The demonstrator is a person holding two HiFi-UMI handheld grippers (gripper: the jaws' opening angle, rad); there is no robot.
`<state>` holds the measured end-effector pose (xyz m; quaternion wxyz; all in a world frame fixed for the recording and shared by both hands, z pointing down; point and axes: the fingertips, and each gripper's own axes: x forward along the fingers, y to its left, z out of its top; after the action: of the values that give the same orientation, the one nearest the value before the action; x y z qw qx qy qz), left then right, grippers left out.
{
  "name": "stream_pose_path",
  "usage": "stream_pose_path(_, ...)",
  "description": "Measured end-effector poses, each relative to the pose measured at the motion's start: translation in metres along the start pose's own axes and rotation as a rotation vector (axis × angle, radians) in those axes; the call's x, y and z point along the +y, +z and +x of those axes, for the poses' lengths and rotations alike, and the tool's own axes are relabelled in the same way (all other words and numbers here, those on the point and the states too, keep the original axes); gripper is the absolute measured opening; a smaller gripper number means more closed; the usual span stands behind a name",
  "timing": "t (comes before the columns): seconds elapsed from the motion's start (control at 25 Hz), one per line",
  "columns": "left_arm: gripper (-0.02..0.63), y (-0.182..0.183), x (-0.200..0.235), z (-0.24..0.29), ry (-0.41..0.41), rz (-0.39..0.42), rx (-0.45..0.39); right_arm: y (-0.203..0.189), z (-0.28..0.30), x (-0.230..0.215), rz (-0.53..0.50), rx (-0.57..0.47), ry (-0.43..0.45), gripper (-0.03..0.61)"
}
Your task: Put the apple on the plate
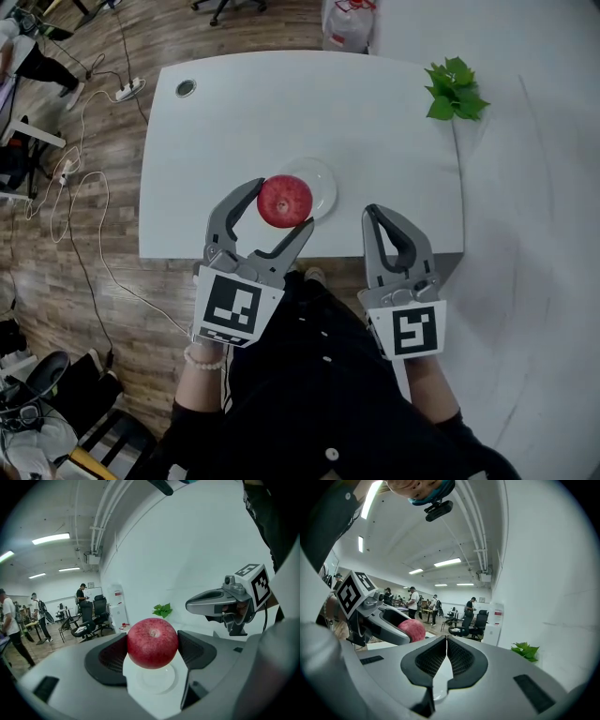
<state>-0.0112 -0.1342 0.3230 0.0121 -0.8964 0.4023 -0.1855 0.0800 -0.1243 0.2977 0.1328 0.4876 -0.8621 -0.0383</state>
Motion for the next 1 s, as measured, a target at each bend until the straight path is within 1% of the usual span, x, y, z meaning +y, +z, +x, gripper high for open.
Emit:
stream_pose_path(0.28, 0.351, -0.007, 0.003, 0.018, -0.022, 0.021, 0.004, -0.008, 0.001, -0.005, 0.007, 0.023, -0.026, 0.043)
stream_pose_path(1.0, 0.351, -0.042, -0.002, 0.066, -0.085, 0.016, 0.054, -0.028, -0.007, -0.019, 0.027, 0.097, -0.099, 0.043)
